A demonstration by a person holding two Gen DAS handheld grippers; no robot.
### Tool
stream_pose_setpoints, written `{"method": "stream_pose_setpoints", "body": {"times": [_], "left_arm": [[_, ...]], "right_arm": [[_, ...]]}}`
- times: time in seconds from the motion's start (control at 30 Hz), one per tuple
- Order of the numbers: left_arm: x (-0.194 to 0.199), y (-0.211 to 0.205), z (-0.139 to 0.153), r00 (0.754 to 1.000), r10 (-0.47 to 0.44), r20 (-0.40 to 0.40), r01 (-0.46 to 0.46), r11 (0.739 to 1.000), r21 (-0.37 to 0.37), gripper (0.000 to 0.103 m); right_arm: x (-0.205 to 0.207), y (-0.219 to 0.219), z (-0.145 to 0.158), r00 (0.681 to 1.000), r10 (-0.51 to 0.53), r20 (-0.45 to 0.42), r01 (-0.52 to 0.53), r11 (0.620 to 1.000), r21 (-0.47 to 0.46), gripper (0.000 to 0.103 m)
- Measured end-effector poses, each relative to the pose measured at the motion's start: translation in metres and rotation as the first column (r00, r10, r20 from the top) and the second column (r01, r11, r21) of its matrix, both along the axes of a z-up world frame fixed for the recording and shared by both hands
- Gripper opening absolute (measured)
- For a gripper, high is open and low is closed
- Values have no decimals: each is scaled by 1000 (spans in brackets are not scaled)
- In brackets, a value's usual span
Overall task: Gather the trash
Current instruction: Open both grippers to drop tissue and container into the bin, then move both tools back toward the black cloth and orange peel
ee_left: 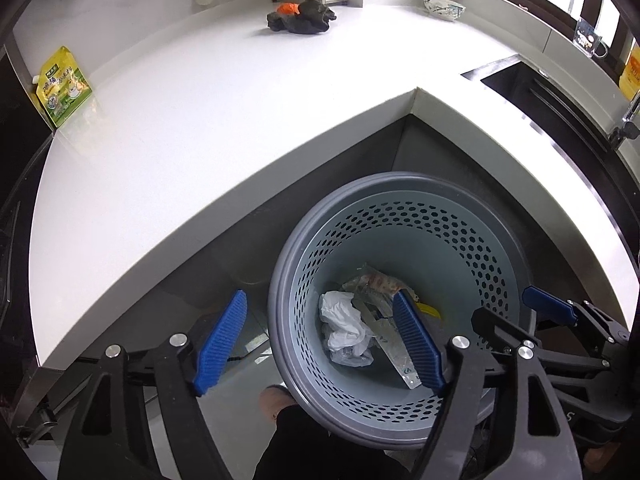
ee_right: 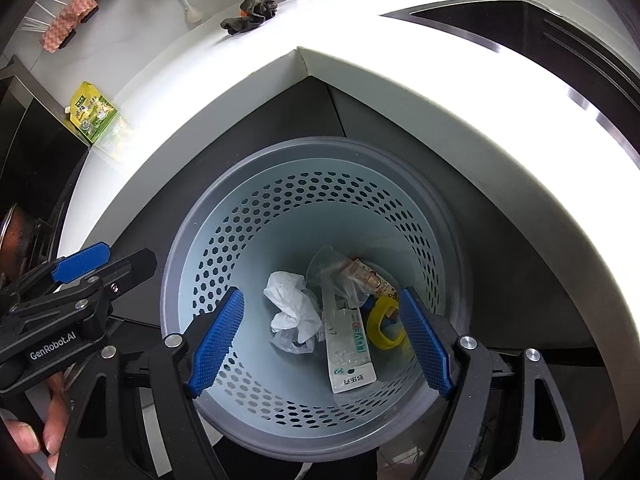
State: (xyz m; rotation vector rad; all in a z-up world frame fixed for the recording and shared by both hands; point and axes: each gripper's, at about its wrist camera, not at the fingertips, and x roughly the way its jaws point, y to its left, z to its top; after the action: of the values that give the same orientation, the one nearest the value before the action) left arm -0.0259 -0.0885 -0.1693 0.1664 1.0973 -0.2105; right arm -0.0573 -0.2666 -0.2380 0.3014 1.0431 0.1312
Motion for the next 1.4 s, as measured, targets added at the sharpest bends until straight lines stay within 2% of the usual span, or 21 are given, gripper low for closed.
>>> {"method": "stream_pose_setpoints", "body": {"times": [0.1, 0.2, 0.33, 0.53, 0.73, 0.93, 1.17, 1.4], "left_arm": [[0, 1, 13, 1000, 6, 16, -6, 1000, -4, 75], [-1, 2, 28, 999, 12, 36, -12, 1000, -17, 83], [-4, 2, 50, 997, 20, 74, -18, 999, -30, 85], [-2, 2, 84, 988, 36, 147, -28, 998, -59, 95], [4, 5, 112, 979, 51, 197, -38, 997, -65, 95], [13, 13, 133, 968, 51, 248, -39, 998, -56, 97], [51, 33, 147, 958, 59, 281, -41, 997, -68, 97], [122, 52, 149, 956, 33, 293, -13, 997, -72, 97]], "right_arm": [[-5, 1, 11, 1000, 5, 17, -5, 1000, -7, 76], [-9, -2, 22, 1000, 5, 28, -5, 1000, 3, 76], [-14, -5, 40, 999, 21, 48, -20, 1000, -7, 76], [-21, -17, 76, 992, 12, 122, -8, 999, -33, 79], [-17, -26, 112, 974, 9, 224, 6, 998, -66, 83], [3, -27, 129, 961, 1, 276, 18, 998, -68, 84], [39, -12, 142, 954, -1, 301, 23, 997, -68, 84], [104, 9, 151, 947, -43, 317, 68, 995, -68, 84]]}}
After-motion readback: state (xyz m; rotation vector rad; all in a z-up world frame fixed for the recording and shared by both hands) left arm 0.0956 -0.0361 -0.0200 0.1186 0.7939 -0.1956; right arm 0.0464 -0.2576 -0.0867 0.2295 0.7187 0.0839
